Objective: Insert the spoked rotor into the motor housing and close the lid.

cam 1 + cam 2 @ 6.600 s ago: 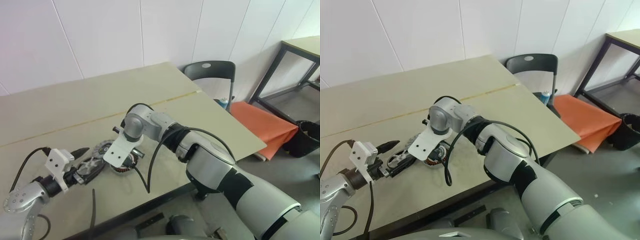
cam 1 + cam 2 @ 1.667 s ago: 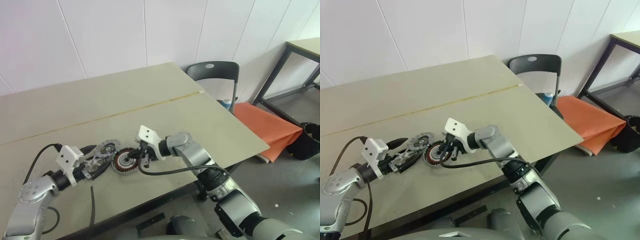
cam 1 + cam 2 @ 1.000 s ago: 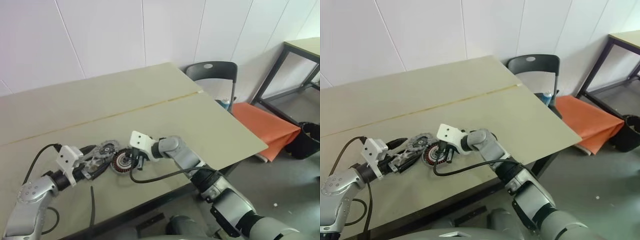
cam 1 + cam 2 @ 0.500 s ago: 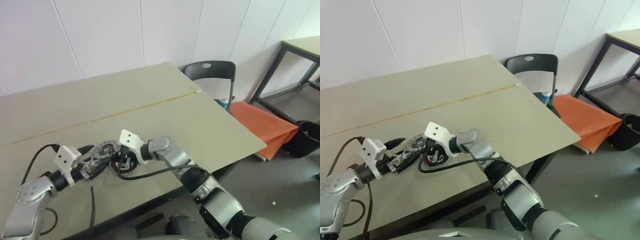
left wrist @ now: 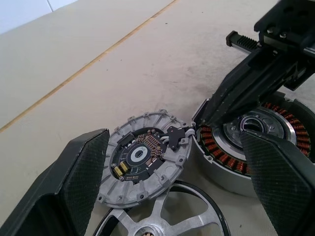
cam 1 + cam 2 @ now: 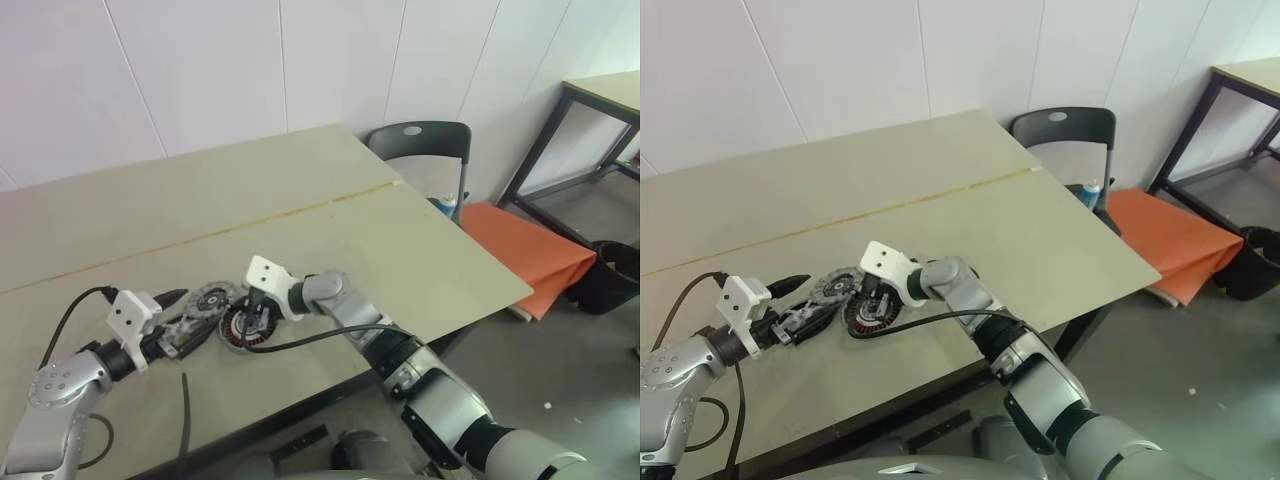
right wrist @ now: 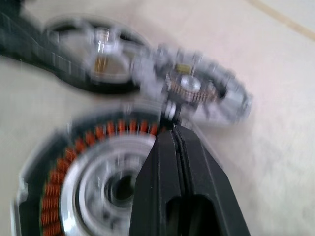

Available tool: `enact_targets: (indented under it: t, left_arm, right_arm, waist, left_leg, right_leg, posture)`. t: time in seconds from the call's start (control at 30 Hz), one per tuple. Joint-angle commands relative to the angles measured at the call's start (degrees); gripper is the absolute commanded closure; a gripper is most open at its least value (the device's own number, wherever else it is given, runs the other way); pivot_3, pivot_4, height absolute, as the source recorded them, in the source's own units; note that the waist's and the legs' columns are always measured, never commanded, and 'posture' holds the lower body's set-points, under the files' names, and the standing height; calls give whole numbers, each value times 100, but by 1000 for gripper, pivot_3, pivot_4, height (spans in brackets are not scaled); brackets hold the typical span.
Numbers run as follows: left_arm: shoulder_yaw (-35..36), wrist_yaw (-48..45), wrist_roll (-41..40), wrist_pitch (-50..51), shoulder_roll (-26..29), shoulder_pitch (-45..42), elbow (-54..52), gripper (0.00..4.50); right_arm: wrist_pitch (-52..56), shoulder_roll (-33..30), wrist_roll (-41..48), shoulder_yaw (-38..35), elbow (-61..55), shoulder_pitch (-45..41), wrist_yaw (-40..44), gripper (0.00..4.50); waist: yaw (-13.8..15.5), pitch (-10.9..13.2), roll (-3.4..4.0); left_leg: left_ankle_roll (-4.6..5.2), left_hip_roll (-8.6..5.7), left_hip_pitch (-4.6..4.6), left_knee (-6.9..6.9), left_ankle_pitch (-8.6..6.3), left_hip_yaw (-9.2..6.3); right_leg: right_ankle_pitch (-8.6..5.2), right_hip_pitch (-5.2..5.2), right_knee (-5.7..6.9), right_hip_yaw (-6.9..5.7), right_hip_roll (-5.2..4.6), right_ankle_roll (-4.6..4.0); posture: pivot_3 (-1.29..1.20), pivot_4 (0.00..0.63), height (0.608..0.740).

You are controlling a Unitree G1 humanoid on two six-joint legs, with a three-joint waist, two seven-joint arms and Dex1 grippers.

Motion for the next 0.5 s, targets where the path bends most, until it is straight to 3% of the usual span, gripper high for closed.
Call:
enact_targets:
  t: [0.03,0.33,0.5]
  left_arm:
    - [84,5,-7,-39,69,-72,-100,0]
    - [54,-21,16,-76,51,-73,-32,0]
    - [53,-40,23,-107,53,-85,23,0]
  right_arm:
    - [-52,-65,-55,47,-39,-82,158,4473]
    - [160,259,661,-593,-354,-86,251,4473]
    - [307,237,817,-552,-567,5,530,4473]
  waist:
    - [-1,0,0]
    - [-1,0,0]
    - [1,1,1]
  left_leg:
    - [0,0,0,0,0,0]
    - [0,1,1,0,0,-1]
    - [0,2,0,-1,0,-1]
  right_leg:
    - [0,0,0,0,0,0]
    - [0,1,1,0,2,0]
    - [0,0,0,0,1,0]
  posture:
    - [0,0,740]
    - [0,0,740]
    - [0,0,740]
